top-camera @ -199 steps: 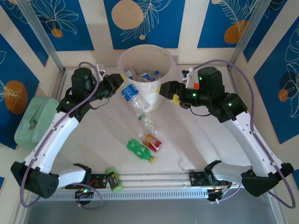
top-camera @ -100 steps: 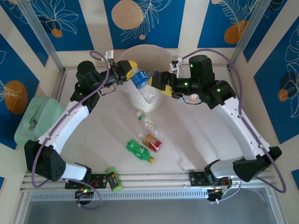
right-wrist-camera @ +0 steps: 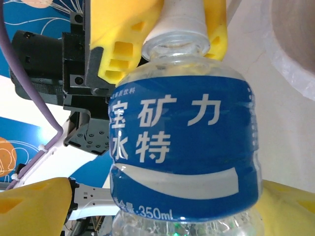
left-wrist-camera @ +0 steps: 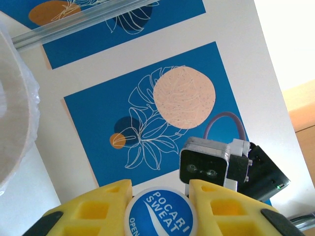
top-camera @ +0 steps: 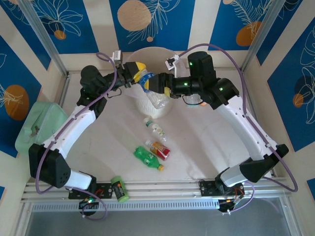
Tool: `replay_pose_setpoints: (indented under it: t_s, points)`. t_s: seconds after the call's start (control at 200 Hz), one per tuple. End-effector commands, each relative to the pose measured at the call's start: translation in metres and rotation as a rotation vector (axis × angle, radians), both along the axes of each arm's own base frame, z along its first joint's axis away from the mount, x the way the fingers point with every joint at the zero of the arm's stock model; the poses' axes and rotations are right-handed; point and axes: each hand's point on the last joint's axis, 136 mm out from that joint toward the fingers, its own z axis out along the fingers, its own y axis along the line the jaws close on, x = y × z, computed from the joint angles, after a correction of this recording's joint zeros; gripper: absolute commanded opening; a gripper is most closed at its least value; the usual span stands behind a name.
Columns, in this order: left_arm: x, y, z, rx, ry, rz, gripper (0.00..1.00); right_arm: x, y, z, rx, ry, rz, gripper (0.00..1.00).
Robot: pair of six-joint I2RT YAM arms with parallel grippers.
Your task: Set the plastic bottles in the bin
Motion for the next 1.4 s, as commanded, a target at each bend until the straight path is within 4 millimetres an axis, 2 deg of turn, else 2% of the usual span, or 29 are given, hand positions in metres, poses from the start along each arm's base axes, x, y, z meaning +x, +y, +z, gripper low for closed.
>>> replay_pose_setpoints:
  t_s: [0.0, 0.29, 0.45, 0.53, 0.57, 0.725, 0.76, 0.775, 0.86, 0.985, 1.105, 1.281, 1.396]
  points:
    - [-0.002, 0.001, 0.001, 0.0, -0.033, -0.016, 0.09, -0.003, 0.002, 0.008, 0.005, -0.032, 0.016, 0.89]
    - [0.003, 0.0, -0.004, 0.004, -0.024, -0.01, 0.09, 0.001, 0.005, 0.005, -0.003, -0.031, 0.012, 0.69]
    - [0.005, 0.0, -0.009, 0.005, -0.015, -0.002, 0.09, 0.003, 0.006, 0.004, -0.009, -0.028, 0.007, 0.61]
    - [0.006, 0.0, -0.009, 0.009, -0.015, 0.004, 0.14, 0.004, 0.006, 0.004, -0.013, -0.031, 0.0, 0.58]
    - [0.007, 0.0, -0.01, 0.013, -0.012, 0.009, 0.22, 0.005, 0.005, 0.003, -0.016, -0.032, -0.007, 0.56]
    - [0.011, 0.003, -0.01, 0.05, -0.026, 0.053, 0.76, 0.012, 0.001, 0.007, -0.017, -0.042, -0.041, 0.54]
    - [0.013, 0.005, -0.011, 0.063, -0.025, 0.07, 0.96, 0.014, 0.001, 0.008, -0.018, -0.044, -0.047, 0.54]
    - [0.013, 0.006, -0.01, 0.068, -0.03, 0.079, 1.0, 0.014, 0.001, 0.009, -0.017, -0.047, -0.049, 0.53]
    - [0.02, 0.015, -0.01, 0.1, -0.021, 0.129, 1.0, 0.019, -0.002, 0.008, -0.028, -0.047, -0.073, 0.53]
    - [0.03, 0.052, -0.013, 0.124, 0.0, 0.278, 1.0, 0.031, -0.009, 0.012, -0.032, -0.054, -0.111, 0.53]
    - [0.028, 0.084, -0.03, 0.232, 0.032, 0.412, 1.0, 0.046, -0.016, 0.019, -0.029, -0.067, -0.15, 0.53]
    - [0.011, 0.098, -0.06, 0.4, 0.032, 0.462, 0.99, 0.077, -0.023, 0.022, -0.055, -0.082, -0.219, 0.53]
    - [-0.001, 0.096, -0.08, 0.486, 0.045, 0.45, 0.98, 0.1, -0.027, 0.018, -0.107, -0.09, -0.281, 0.53]
